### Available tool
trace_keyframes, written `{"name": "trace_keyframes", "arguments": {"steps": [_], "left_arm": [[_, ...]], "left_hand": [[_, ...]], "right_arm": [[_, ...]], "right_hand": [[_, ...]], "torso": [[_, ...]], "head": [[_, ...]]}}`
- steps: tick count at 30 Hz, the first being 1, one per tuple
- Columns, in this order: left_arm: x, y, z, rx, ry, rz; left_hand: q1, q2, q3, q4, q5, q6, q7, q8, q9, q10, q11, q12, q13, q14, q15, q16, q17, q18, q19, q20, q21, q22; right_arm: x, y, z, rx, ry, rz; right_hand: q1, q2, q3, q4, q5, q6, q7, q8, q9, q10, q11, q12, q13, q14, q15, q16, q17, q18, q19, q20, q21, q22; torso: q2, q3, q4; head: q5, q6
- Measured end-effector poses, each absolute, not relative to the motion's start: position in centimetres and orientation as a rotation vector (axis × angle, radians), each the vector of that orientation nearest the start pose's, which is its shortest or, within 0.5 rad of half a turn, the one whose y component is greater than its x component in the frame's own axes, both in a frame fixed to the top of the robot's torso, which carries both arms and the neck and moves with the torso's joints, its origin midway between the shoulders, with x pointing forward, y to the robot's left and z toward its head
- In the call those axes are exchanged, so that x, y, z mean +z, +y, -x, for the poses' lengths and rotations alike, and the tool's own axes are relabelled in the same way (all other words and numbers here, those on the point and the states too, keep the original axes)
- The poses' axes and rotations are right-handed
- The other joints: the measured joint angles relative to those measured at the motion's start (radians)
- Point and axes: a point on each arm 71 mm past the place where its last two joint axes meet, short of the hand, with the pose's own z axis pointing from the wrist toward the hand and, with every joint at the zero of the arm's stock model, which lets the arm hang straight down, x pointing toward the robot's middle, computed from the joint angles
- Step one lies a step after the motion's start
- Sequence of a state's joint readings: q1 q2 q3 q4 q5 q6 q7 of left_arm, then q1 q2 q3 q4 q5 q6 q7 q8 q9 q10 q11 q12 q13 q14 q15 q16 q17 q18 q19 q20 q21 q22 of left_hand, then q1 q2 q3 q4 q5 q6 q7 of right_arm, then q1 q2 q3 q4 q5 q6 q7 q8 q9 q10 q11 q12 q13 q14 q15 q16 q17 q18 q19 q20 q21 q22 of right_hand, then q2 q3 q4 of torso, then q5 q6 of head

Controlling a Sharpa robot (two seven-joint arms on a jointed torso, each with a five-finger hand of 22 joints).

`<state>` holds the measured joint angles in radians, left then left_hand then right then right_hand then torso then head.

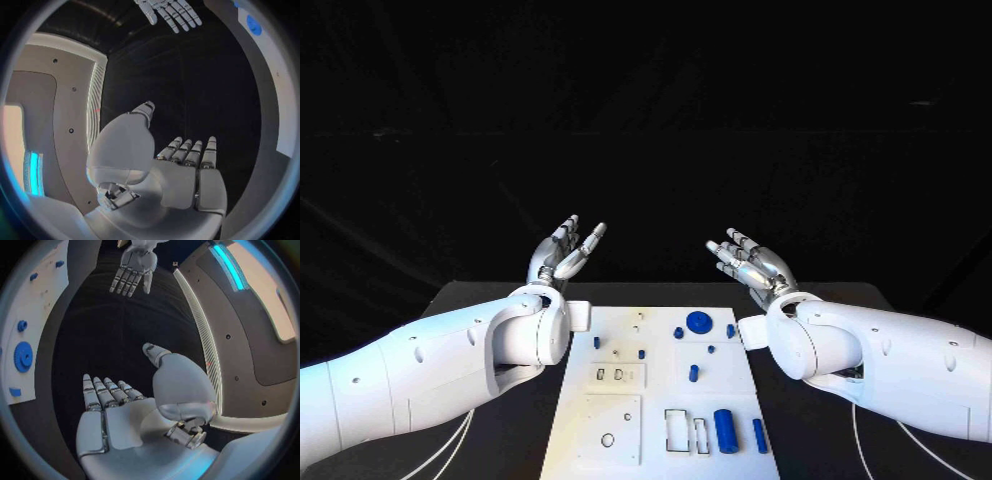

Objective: Assemble the parts on the task board

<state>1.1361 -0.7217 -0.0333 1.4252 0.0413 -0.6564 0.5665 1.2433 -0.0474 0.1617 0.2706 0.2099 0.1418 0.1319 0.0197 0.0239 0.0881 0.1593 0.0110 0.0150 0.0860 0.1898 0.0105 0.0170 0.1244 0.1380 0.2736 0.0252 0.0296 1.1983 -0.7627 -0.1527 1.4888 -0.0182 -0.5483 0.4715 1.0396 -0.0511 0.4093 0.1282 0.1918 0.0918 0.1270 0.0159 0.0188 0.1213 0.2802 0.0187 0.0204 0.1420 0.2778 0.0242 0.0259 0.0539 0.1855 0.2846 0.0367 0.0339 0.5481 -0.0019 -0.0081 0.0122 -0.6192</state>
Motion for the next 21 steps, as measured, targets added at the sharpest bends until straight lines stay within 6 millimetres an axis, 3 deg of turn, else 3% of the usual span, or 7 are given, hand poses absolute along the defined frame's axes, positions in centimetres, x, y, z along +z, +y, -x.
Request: {"name": "trace_keyframes", "arguments": {"steps": [6, 9, 12, 13, 14, 18, 21], "left_arm": [[-20.5, 20.0, -49.9, -1.316, 1.158, 1.148], [-20.4, 21.8, -49.9, -1.307, 1.151, 1.147], [-20.4, 22.3, -50.0, -1.313, 1.153, 1.145], [-20.4, 22.2, -50.0, -1.318, 1.155, 1.144], [-20.4, 22.0, -49.9, -1.332, 1.161, 1.139], [-20.2, 21.8, -49.8, -1.356, 1.175, 1.126], [-20.1, 21.7, -49.6, -1.375, 1.192, 1.113]], "left_hand": [[0.043, 0.001, 0.004, 0.004, 0.003, 0.029, 0.002, 0.009, 0.006, 0.021, 0.021, 0.006, 0.004, 0.025, 0.02, 0.013, 0.008, 0.0, 0.007, 0.007, 0.009, 0.004], [0.068, 0.001, 0.006, 0.005, 0.003, 0.079, 0.004, 0.024, 0.016, 0.074, 0.041, 0.018, 0.01, 0.094, 0.033, 0.036, 0.022, 0.0, 0.051, 0.017, 0.034, 0.016], [0.103, 0.0, 0.012, 0.007, 0.007, 0.192, 0.012, 0.063, 0.04, 0.22, 0.064, 0.05, 0.024, 0.256, 0.038, 0.094, 0.055, 0.0, 0.194, 0.018, 0.103, 0.051], [0.106, 0.0, 0.013, 0.006, 0.007, 0.204, 0.013, 0.068, 0.042, 0.236, 0.065, 0.053, 0.025, 0.273, 0.037, 0.101, 0.059, 0.0, 0.208, 0.018, 0.111, 0.054], [0.125, -0.003, 0.025, 0.003, 0.007, 0.274, 0.018, 0.092, 0.057, 0.33, 0.069, 0.072, 0.032, 0.367, 0.031, 0.135, 0.077, 0.0, 0.284, 0.017, 0.148, 0.071], [0.162, -0.015, 0.051, -0.003, 0.007, 0.425, 0.031, 0.145, 0.088, 0.522, 0.065, 0.104, 0.041, 0.542, 0.013, 0.197, 0.11, 0.023, 0.432, 0.013, 0.222, 0.1], [0.187, -0.03, 0.073, -0.009, 0.007, 0.52, 0.046, 0.177, 0.106, 0.644, 0.055, 0.118, 0.045, 0.647, -0.005, 0.231, 0.131, 0.027, 0.522, 0.005, 0.27, 0.117]], "right_arm": [[-21.4, -19.1, -48.6, 1.387, 1.433, -1.036], [-20.9, -20.7, -49.4, 1.34, 1.427, -0.926], [-20.2, -21.2, -49.8, 1.306, 1.429, -0.811], [-20.1, -21.1, -49.8, 1.302, 1.432, -0.787], [-19.9, -21.0, -49.9, 1.291, 1.44, -0.73], [-19.5, -20.9, -50.1, 1.253, 1.459, -0.605], [-19.1, -20.9, -50.3, 1.207, 1.482, -0.494]], "right_hand": [[0.084, -0.011, 0.03, -0.046, 0.0, 0.085, 0.006, 0.027, 0.018, 0.112, 0.0, 0.022, 0.011, 0.115, -0.006, 0.031, 0.02, 0.016, 0.058, 0.005, 0.028, 0.015], [0.126, -0.019, 0.043, -0.08, 0.0, 0.167, 0.012, 0.054, 0.036, 0.224, -0.006, 0.044, 0.021, 0.225, -0.017, 0.064, 0.039, 0.033, 0.121, 0.005, 0.057, 0.029], [0.166, -0.032, 0.06, -0.117, 0.0, 0.297, 0.021, 0.097, 0.063, 0.398, -0.017, 0.077, 0.033, 0.386, -0.037, 0.112, 0.066, 0.055, 0.234, 0.005, 0.105, 0.052], [0.17, -0.033, 0.062, -0.12, 0.0, 0.31, 0.022, 0.101, 0.065, 0.413, -0.018, 0.08, 0.034, 0.4, -0.039, 0.116, 0.068, 0.058, 0.245, 0.005, 0.109, 0.054], [0.184, -0.04, 0.074, -0.135, 0.0, 0.381, 0.027, 0.123, 0.079, 0.492, -0.026, 0.09, 0.036, 0.473, -0.05, 0.135, 0.078, 0.062, 0.303, 0.005, 0.134, 0.064], [0.205, -0.059, 0.096, -0.166, 0.0, 0.526, 0.043, 0.164, 0.104, 0.634, -0.043, 0.096, 0.039, 0.603, -0.073, 0.167, 0.093, 0.086, 0.411, 0.002, 0.178, 0.079], [0.218, -0.071, 0.113, -0.183, 0.0, 0.612, 0.057, 0.185, 0.117, 0.719, -0.057, 0.097, 0.04, 0.685, -0.09, 0.184, 0.1, 0.101, 0.478, -0.002, 0.205, 0.087]], "torso": [[0.0, 0.0001, -0.0003], [0.005, 0.0011, -0.0006], [0.011, 0.0017, -0.0005], [0.012, 0.0018, -0.0005], [0.015, 0.0024, -0.0003], [0.021, 0.0024, 0.001], [0.027, 0.0024, 0.0018]], "head": [[0.0, -0.001], [0.0, -0.016], [0.0, -0.022], [-0.001, -0.023], [-0.002, -0.023], [-0.005, -0.025], [-0.006, -0.026]]}}
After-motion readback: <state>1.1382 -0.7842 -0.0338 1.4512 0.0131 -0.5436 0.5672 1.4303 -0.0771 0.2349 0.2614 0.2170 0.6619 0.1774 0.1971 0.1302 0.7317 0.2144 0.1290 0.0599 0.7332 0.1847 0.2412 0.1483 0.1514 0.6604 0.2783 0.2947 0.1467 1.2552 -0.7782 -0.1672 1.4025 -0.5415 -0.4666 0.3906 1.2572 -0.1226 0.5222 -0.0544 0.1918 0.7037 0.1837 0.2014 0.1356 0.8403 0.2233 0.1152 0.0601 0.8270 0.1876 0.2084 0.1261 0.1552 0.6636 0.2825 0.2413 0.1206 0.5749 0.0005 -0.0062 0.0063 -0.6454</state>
